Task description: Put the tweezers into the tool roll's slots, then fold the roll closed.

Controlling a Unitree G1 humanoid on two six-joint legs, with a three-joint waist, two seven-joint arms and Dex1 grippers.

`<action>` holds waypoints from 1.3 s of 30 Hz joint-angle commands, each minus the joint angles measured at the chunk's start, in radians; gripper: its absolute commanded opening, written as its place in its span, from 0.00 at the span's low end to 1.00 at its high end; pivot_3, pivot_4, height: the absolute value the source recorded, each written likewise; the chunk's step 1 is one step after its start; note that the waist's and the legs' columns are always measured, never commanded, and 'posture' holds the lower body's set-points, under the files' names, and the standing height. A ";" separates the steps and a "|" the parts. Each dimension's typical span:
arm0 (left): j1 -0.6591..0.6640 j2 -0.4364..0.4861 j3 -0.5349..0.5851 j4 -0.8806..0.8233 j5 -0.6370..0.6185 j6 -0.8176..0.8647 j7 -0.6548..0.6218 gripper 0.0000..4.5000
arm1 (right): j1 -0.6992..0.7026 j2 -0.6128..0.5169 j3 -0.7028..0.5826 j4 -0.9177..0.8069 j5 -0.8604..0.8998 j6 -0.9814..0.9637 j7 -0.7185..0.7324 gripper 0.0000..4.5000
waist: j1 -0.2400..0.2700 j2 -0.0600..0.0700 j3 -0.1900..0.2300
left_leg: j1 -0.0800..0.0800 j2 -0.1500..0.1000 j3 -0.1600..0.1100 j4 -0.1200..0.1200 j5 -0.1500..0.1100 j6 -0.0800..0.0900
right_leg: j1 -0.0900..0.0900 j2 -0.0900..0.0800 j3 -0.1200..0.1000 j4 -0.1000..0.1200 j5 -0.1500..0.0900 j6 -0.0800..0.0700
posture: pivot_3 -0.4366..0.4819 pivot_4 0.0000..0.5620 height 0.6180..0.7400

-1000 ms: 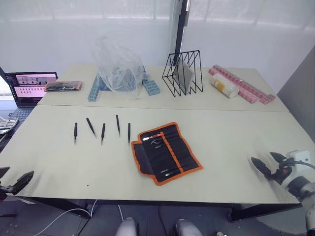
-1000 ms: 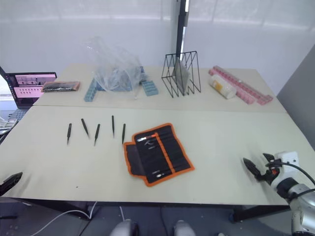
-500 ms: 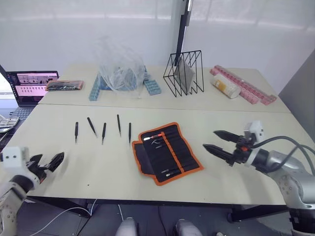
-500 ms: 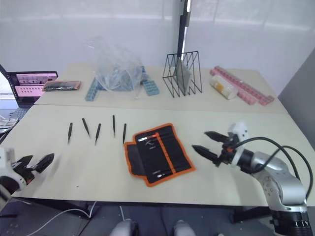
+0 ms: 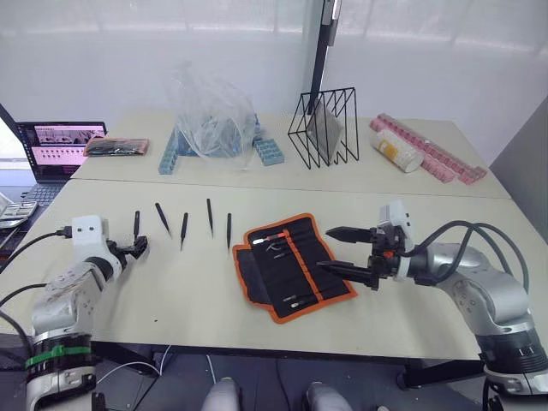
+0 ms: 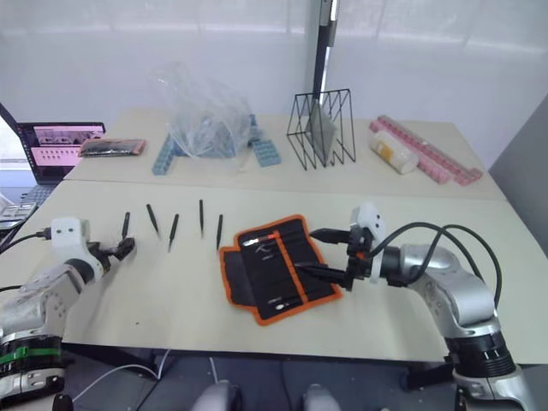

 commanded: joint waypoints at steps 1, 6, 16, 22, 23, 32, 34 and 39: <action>-0.046 -0.017 -0.050 0.128 0.046 -0.043 -0.008 1.00 | -0.009 -0.001 -0.012 -0.029 0.008 0.005 -0.001 1.00 | 0.004 0.000 0.000 | 0.000 0.000 0.000 0.000 0.000 0.000 | 0.000 0.000 0.000 0.000 0.000 0.000 | 0.48 0.27 0.71; -0.106 -0.037 -0.087 0.278 0.090 -0.116 -0.016 0.94 | 0.000 -0.001 -0.023 -0.046 0.014 0.018 -0.014 1.00 | 0.009 0.006 -0.003 | 0.001 -0.001 0.000 0.000 0.000 0.000 | 0.001 0.000 0.000 0.001 0.000 0.000 | 0.48 0.27 0.71; -0.168 -0.055 -0.109 0.406 0.121 -0.192 -0.062 0.25 | 0.024 -0.007 -0.034 -0.075 0.015 0.031 -0.032 1.00 | 0.018 0.009 -0.005 | 0.002 -0.001 0.000 0.001 0.001 -0.001 | 0.002 0.000 0.000 0.001 0.000 0.000 | 0.48 0.27 0.71; -0.175 -0.050 -0.104 0.422 0.124 -0.210 -0.066 0.01 | 0.056 -0.006 -0.037 -0.111 0.005 0.034 -0.064 1.00 | 0.021 0.009 -0.005 | 0.002 -0.002 0.000 0.001 0.001 -0.001 | 0.002 -0.001 0.000 0.001 0.000 0.001 | 0.48 0.27 0.71; -0.172 -0.047 -0.100 0.416 0.121 -0.213 -0.066 0.01 | 0.064 -0.004 -0.039 -0.122 0.005 0.036 -0.077 1.00 | 0.021 0.009 -0.005 | 0.002 -0.002 0.000 0.001 0.001 -0.001 | 0.002 -0.001 0.000 0.001 0.000 0.001 | 0.48 0.27 0.71; -0.078 0.011 -0.080 0.161 0.103 -0.179 -0.089 0.01 | 0.201 0.056 -0.064 -0.264 -0.038 0.043 -0.310 1.00 | 0.013 0.008 -0.005 | 0.000 -0.002 0.000 0.001 0.001 -0.001 | 0.001 -0.001 0.000 0.001 0.000 0.001 | 0.48 0.27 0.71; -0.033 0.046 -0.068 -0.011 0.086 -0.112 -0.099 0.01 | 0.285 0.093 -0.072 -0.320 -0.059 0.041 -0.393 1.00 | 0.011 0.007 -0.004 | -0.001 -0.001 0.000 0.001 0.001 -0.001 | 0.000 0.000 0.000 0.001 0.000 0.001 | 0.48 0.27 0.71; 0.016 0.095 -0.059 -0.311 0.032 0.073 -0.126 0.00 | 0.374 0.181 -0.039 -0.393 -0.112 0.047 -0.542 0.68 | 0.007 0.000 0.000 | -0.003 0.001 -0.003 0.000 0.001 -0.002 | -0.002 0.002 0.000 0.000 0.000 0.000 | 0.48 0.27 0.71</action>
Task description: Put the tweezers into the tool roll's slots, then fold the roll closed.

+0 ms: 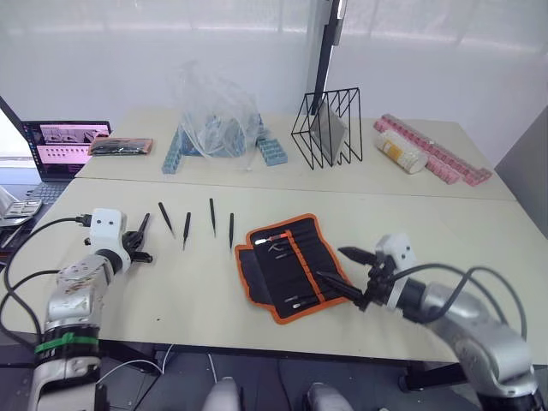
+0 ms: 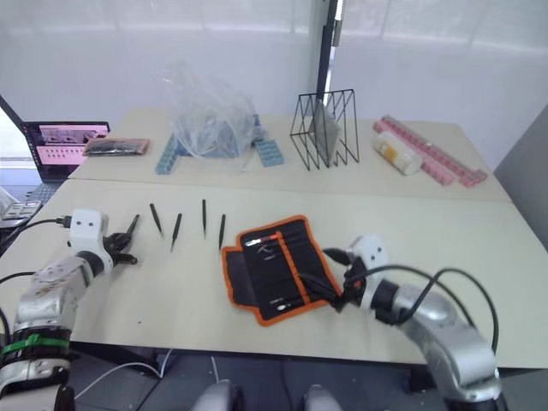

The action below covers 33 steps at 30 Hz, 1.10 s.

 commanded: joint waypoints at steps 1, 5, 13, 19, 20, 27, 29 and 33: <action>-0.010 0.047 0.000 -0.201 -0.042 0.092 -0.036 0.00 | 0.009 0.038 0.019 -0.068 -0.037 0.008 -0.089 0.59 | -0.003 0.000 0.000 | 0.001 0.000 0.000 0.000 0.000 -0.001 | 0.001 0.000 0.000 -0.001 0.000 0.000 | 0.48 0.27 0.71; -0.039 0.081 -0.078 -0.362 -0.101 0.203 -0.113 0.00 | 0.032 0.085 0.101 -0.059 -0.099 0.043 -0.165 0.29 | -0.006 0.000 0.000 | 0.001 0.000 0.000 0.000 0.001 -0.001 | 0.001 0.001 0.001 -0.001 0.000 0.000 | 0.48 0.27 0.71; -0.194 0.059 -0.357 -0.446 -0.166 0.299 -0.303 0.00 | 0.017 0.195 0.177 0.042 -0.194 0.048 -0.273 0.01 | -0.016 -0.001 0.000 | 0.001 0.000 0.000 0.000 0.001 -0.001 | 0.001 0.002 0.001 -0.002 0.000 0.000 | 0.48 0.27 0.71; -0.277 0.026 -0.508 -0.448 -0.179 0.396 -0.375 0.00 | 0.064 0.223 0.213 0.113 -0.243 0.106 -0.315 0.01 | -0.020 -0.001 0.000 | 0.001 0.001 -0.001 0.000 0.000 0.000 | 0.001 0.003 0.001 -0.002 0.000 0.000 | 0.48 0.27 0.71; -0.291 0.024 -0.542 -0.447 -0.172 0.426 -0.380 0.00 | 0.078 0.222 0.219 0.126 -0.251 0.130 -0.324 0.01 | -0.020 -0.001 0.000 | 0.001 0.001 -0.001 0.000 0.000 0.000 | 0.001 0.003 0.001 -0.002 0.000 0.000 | 0.48 0.27 0.71; -0.338 0.049 -0.684 -0.383 -0.102 0.443 -0.428 0.00 | 0.096 0.245 0.205 0.116 -0.243 0.174 -0.350 0.01 | -0.015 -0.007 -0.004 | 0.002 0.001 -0.002 0.000 0.000 0.000 | 0.003 0.003 0.001 -0.002 -0.001 0.000 | 0.48 0.27 0.71; -0.357 0.033 -0.694 -0.353 -0.093 0.447 -0.431 0.00 | 0.096 0.245 0.204 0.091 -0.243 0.162 -0.347 0.01 | -0.014 -0.007 -0.004 | 0.002 0.001 -0.002 0.000 0.000 0.000 | 0.004 0.003 0.001 -0.003 -0.001 0.000 | 0.48 0.27 0.71; -0.385 0.013 -0.715 -0.310 -0.069 0.436 -0.443 0.00 | 0.114 0.235 0.217 0.058 -0.246 0.120 -0.329 0.01 | -0.014 -0.007 -0.004 | 0.001 0.000 -0.002 0.000 0.000 0.000 | 0.003 0.003 0.001 -0.003 -0.001 0.000 | 0.48 0.27 0.71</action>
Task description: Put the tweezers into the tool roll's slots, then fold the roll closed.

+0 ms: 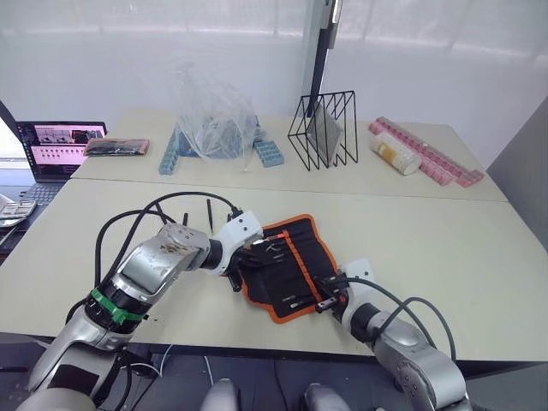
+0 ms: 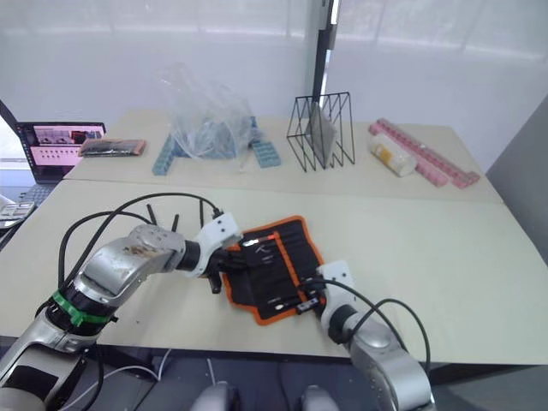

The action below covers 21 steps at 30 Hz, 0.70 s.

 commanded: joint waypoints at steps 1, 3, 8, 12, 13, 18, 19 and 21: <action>-0.044 -0.020 -0.019 0.020 0.031 -0.028 -0.016 0.00 | 0.067 -0.029 0.028 0.030 -0.028 -0.003 0.022 0.01 | 0.000 0.000 0.000 | 0.000 0.000 0.000 0.000 0.000 0.000 | 0.000 0.000 0.000 0.000 0.000 0.000 | 0.48 0.27 0.71; -0.057 -0.033 -0.036 0.035 0.048 -0.042 -0.025 0.00 | 0.081 -0.042 0.036 0.026 -0.041 -0.037 0.034 0.01 | -0.001 0.000 0.000 | 0.000 0.000 0.000 0.000 0.000 0.000 | 0.000 0.000 0.000 0.000 0.000 0.000 | 0.48 0.27 0.71; -0.076 -0.063 -0.084 0.056 0.080 -0.056 -0.042 0.00 | 0.096 -0.070 0.063 0.018 -0.069 -0.022 0.044 0.01 | -0.002 0.000 0.000 | 0.000 0.000 0.000 0.000 0.000 0.000 | 0.000 0.000 0.000 0.000 0.000 0.000 | 0.48 0.27 0.71; -0.090 -0.085 -0.098 0.084 0.102 -0.060 -0.045 0.00 | 0.094 -0.077 0.072 0.009 -0.066 0.030 0.044 0.01 | -0.002 0.000 0.000 | 0.000 0.000 0.000 0.000 0.000 0.000 | 0.000 0.000 0.000 0.000 0.000 0.000 | 0.48 0.27 0.71; -0.096 -0.092 -0.104 0.095 0.110 -0.064 -0.046 0.00 | 0.096 -0.073 0.070 0.006 -0.061 0.049 0.039 0.01 | -0.001 0.000 0.000 | 0.000 0.000 -0.001 0.000 0.000 0.000 | 0.000 0.000 0.000 0.000 0.000 0.000 | 0.48 0.27 0.71; -0.120 -0.112 -0.109 0.137 0.136 -0.067 -0.050 0.00 | 0.097 -0.068 0.081 -0.005 -0.053 0.124 0.029 0.01 | -0.001 0.000 -0.002 | 0.000 0.000 -0.001 0.000 0.000 0.000 | 0.001 0.000 0.000 0.000 0.000 0.000 | 0.48 0.27 0.71; -0.122 -0.110 -0.110 0.140 0.141 -0.068 -0.054 0.00 | 0.096 -0.067 0.083 -0.006 -0.052 0.129 0.030 0.01 | 0.000 -0.001 -0.002 | 0.000 0.000 -0.001 0.000 0.000 0.000 | 0.001 0.000 0.000 0.000 0.000 0.000 | 0.48 0.27 0.71; -0.126 -0.106 -0.110 0.139 0.145 -0.067 -0.065 0.00 | 0.095 -0.065 0.087 -0.003 -0.055 0.130 0.029 0.01 | -0.001 -0.001 -0.002 | 0.001 0.000 -0.001 0.000 0.000 0.000 | 0.001 0.000 0.000 0.000 0.000 0.000 | 0.48 0.27 0.71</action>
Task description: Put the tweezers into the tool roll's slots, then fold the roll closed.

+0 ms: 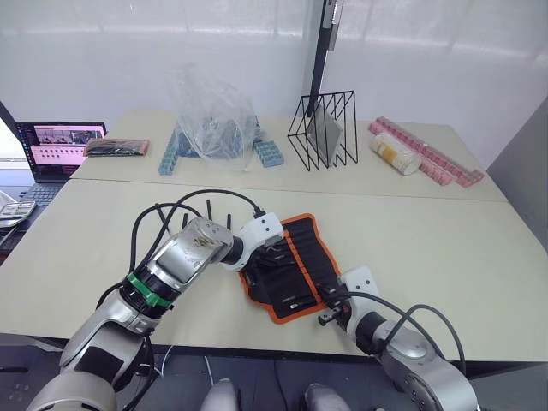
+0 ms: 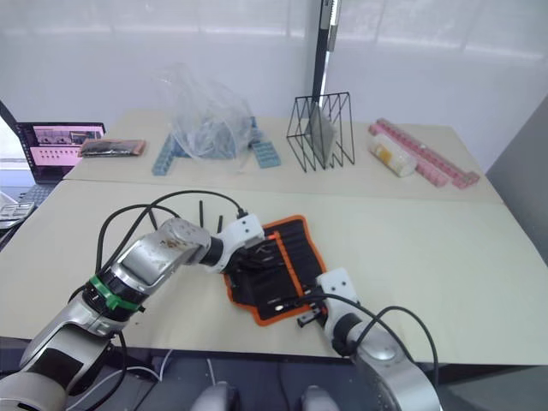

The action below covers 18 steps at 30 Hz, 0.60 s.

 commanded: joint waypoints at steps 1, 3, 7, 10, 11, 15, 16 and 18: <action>-0.030 0.006 -0.001 -0.004 0.029 -0.015 -0.011 0.00 | 0.045 -0.004 0.052 0.080 0.001 0.106 0.006 0.01 | 0.000 0.000 0.000 | 0.000 0.000 0.000 0.000 0.000 0.000 | 0.000 0.000 0.000 0.000 0.000 0.000 | 0.48 0.27 0.71; -0.031 0.012 -0.005 -0.008 0.035 -0.013 -0.023 0.00 | 0.044 -0.001 0.054 0.085 -0.002 0.102 0.005 0.01 | -0.002 0.000 0.000 | 0.000 0.000 0.000 0.000 0.000 0.000 | 0.000 0.000 0.000 0.000 0.000 0.000 | 0.48 0.27 0.71; -0.028 0.042 -0.007 -0.025 0.045 -0.017 -0.049 0.00 | 0.040 0.003 0.062 0.103 -0.011 0.086 0.008 0.01 | -0.003 0.000 0.000 | 0.000 0.000 0.000 0.000 0.000 0.000 | 0.000 0.000 0.000 0.000 0.000 0.000 | 0.48 0.27 0.71; -0.032 0.064 -0.002 -0.030 0.048 -0.019 -0.066 0.00 | 0.033 0.008 0.066 0.120 -0.018 0.073 0.010 0.01 | -0.004 0.000 0.000 | 0.001 0.001 0.000 0.000 0.000 0.000 | 0.000 0.001 0.000 0.000 0.000 0.000 | 0.48 0.27 0.71; -0.035 0.066 -0.002 -0.029 0.049 -0.019 -0.070 0.00 | 0.031 0.009 0.068 0.124 -0.020 0.070 0.011 0.01 | -0.004 0.000 -0.001 | 0.001 0.001 0.000 0.000 0.000 0.000 | 0.000 0.001 0.000 0.000 0.000 0.000 | 0.48 0.27 0.71; -0.051 0.066 -0.003 -0.025 0.055 -0.018 -0.084 0.00 | 0.022 0.015 0.077 0.135 -0.031 0.062 0.013 0.01 | -0.007 0.000 -0.001 | 0.001 0.001 0.000 0.000 0.000 0.000 | 0.000 0.001 0.000 0.000 0.000 0.000 | 0.48 0.27 0.71; -0.054 0.066 -0.005 -0.025 0.058 -0.019 -0.090 0.00 | 0.021 0.018 0.078 0.136 -0.032 0.061 0.013 0.01 | -0.008 0.000 -0.001 | 0.001 0.001 0.000 0.000 0.000 0.000 | 0.000 0.001 0.000 0.000 0.000 0.000 | 0.48 0.27 0.71; -0.060 0.064 -0.008 -0.023 0.064 -0.020 -0.098 0.00 | 0.019 0.024 0.080 0.137 -0.036 0.061 0.011 0.01 | -0.009 0.000 -0.001 | 0.001 0.001 0.000 0.000 0.000 0.000 | 0.000 0.002 0.000 0.000 0.000 0.000 | 0.48 0.27 0.71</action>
